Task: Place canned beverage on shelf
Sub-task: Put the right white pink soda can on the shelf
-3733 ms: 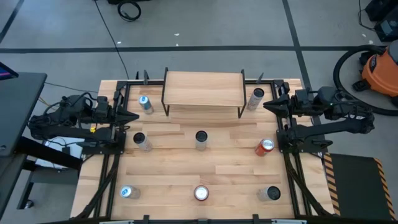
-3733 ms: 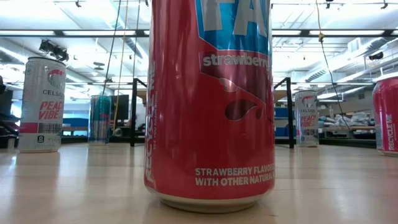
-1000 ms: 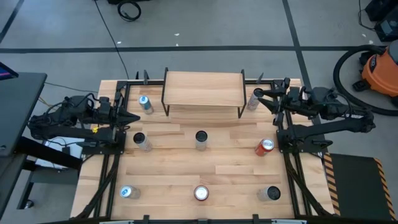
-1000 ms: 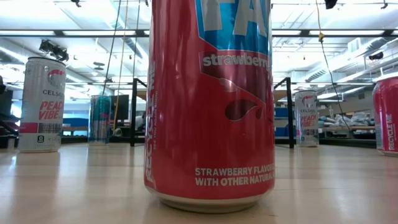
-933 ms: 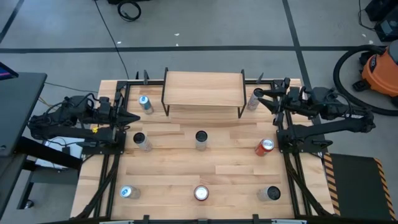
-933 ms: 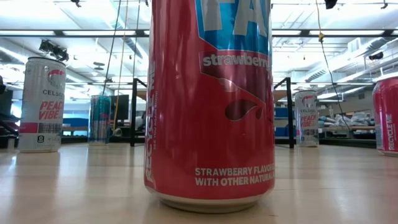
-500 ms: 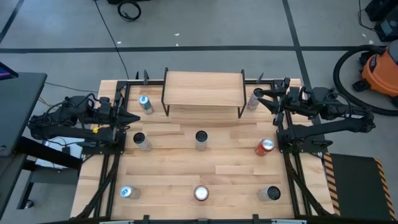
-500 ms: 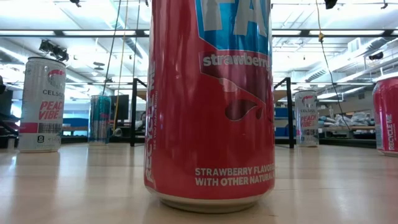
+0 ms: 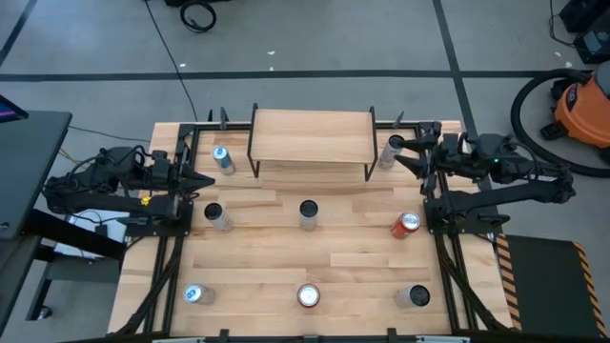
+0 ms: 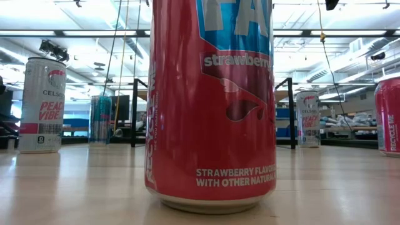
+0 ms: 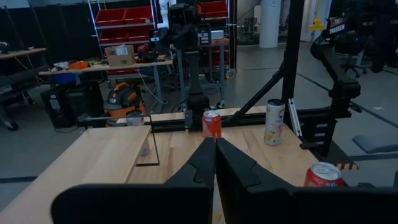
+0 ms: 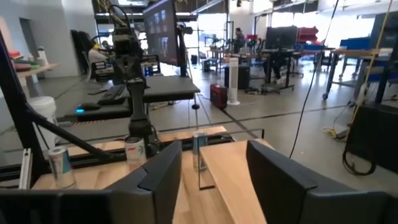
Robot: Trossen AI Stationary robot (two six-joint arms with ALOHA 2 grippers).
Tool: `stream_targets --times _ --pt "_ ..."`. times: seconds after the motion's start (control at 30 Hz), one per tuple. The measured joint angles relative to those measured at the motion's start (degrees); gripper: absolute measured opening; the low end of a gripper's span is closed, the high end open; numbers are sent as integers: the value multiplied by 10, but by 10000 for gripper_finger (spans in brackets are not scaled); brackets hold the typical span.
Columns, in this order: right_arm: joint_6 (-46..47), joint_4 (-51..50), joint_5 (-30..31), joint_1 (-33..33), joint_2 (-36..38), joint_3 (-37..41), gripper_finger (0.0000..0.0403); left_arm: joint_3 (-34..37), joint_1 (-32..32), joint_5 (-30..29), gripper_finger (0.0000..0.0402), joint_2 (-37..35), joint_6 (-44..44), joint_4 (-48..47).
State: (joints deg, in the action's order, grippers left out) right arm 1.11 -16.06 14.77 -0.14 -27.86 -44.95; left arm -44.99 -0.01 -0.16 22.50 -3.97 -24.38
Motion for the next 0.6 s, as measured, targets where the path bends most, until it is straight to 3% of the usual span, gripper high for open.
stream_targets --times 0.33,0.6 --pt "4 -13 -44 0 0 0 320 0 0 0 16 0 3 0" --pt "3 -11 -56 0 0 0 349 0 0 0 16 0 3 1"
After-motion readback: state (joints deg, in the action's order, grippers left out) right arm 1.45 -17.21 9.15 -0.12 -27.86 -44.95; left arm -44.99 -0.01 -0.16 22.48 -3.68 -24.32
